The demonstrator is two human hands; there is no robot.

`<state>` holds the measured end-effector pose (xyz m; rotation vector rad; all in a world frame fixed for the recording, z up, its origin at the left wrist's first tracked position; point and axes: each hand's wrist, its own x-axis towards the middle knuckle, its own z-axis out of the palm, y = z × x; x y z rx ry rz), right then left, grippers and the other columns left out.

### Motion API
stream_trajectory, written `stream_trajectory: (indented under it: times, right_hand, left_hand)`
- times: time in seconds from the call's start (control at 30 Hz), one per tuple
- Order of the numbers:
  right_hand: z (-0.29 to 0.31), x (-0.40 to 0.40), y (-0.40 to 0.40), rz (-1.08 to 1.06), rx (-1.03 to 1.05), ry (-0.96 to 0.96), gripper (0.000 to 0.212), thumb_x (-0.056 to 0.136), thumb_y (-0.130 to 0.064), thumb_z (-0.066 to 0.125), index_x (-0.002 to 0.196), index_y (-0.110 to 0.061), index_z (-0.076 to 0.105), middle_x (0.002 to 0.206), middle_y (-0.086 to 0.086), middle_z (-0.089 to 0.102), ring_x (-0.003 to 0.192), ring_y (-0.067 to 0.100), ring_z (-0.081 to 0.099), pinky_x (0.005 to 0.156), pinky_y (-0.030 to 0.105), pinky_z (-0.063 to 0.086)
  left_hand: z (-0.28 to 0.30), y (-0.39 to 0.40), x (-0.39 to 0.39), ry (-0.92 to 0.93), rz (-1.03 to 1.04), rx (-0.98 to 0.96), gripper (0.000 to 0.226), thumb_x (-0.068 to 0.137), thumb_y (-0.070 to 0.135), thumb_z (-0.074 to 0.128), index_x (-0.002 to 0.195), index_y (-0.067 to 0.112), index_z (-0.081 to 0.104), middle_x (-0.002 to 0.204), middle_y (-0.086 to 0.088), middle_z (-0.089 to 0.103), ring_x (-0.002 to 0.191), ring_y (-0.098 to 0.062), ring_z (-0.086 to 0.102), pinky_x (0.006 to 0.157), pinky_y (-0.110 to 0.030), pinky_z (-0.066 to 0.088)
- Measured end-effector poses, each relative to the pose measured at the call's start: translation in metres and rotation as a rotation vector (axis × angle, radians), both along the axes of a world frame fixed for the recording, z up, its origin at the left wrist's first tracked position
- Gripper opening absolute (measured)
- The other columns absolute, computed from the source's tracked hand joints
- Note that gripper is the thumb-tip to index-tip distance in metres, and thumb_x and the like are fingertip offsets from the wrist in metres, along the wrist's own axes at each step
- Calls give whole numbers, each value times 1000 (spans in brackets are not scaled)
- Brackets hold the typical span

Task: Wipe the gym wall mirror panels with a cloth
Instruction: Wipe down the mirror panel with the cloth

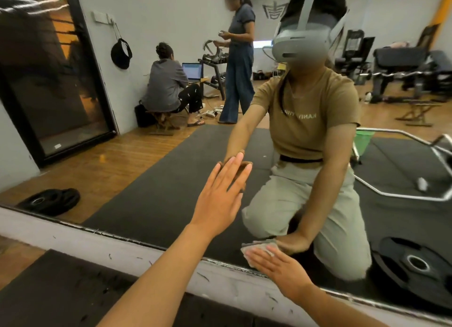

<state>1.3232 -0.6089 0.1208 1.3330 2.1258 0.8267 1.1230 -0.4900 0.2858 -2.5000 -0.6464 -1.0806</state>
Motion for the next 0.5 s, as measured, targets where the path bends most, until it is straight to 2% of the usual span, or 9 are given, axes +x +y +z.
stream_trajectory:
  times: [0.03, 0.07, 0.13, 0.17, 0.23, 0.33, 0.4, 0.5]
  right_hand:
    - [1, 3, -3, 22, -12, -5, 85, 99, -28, 44, 151, -12, -21, 160, 3, -27, 140, 23, -35, 102, 44, -41]
    - [6, 6, -4, 43, 42, 31, 88, 98, -29, 47, 152, -12, -20, 160, 3, -26, 141, 23, -34, 106, 43, -38]
    - [20, 14, -4, 46, 239, 151, 99, 84, -21, 59, 157, -11, -7, 163, 5, -18, 149, 23, -20, 119, 43, -17]
    - [30, 20, -5, 66, 360, 233, 98, 77, -12, 57, 156, -11, -1, 165, 5, -14, 151, 22, -13, 122, 42, -8]
    - [63, 28, -14, 115, 581, 429, 91, 72, 2, 42, 157, -14, 13, 166, 1, -4, 153, 19, 0, 123, 41, -1]
    - [115, 32, -23, 100, 825, 669, 76, 80, 6, 35, 152, -16, 34, 164, -1, 18, 151, 19, 19, 122, 42, 10]
    - [121, 33, -24, 78, 914, 731, 66, 87, 7, 36, 150, -15, 41, 160, 2, 29, 149, 21, 25, 121, 44, 15]
    - [88, 38, -20, 30, 951, 698, 72, 86, 9, 36, 153, -17, 34, 163, -1, 20, 151, 20, 18, 122, 44, 11]
  left_hand:
    - [-1, 0, 1, -9, 3, 1, 68, 95, 18, 60, 155, 11, 29, 165, -12, 13, 153, -24, 13, 121, -48, 22]
    - [-2, 0, 3, -23, 5, -3, 69, 95, 20, 61, 155, 11, 28, 165, -12, 12, 153, -24, 12, 122, -48, 20]
    - [-5, -2, 8, -58, 7, -29, 72, 95, 26, 63, 155, 12, 27, 165, -12, 10, 153, -24, 11, 123, -48, 17]
    - [-7, -3, 11, -74, 10, -42, 73, 95, 30, 63, 155, 12, 26, 165, -11, 9, 153, -24, 10, 123, -48, 15]
    - [-11, -4, 16, -115, 21, -50, 73, 95, 37, 61, 155, 11, 27, 165, -12, 10, 153, -26, 11, 123, -48, 13]
    - [-15, -9, 27, -184, 40, -77, 79, 93, 42, 64, 153, 5, 29, 164, -17, 11, 153, -28, 10, 124, -47, 10]
    - [-17, -16, 36, -229, 54, -123, 84, 91, 43, 68, 152, 1, 28, 164, -19, 9, 153, -29, 5, 124, -46, 6]
    - [-20, -23, 48, -280, 72, -156, 93, 86, 45, 74, 150, -3, 27, 163, -23, 6, 153, -33, 3, 123, -51, 8]
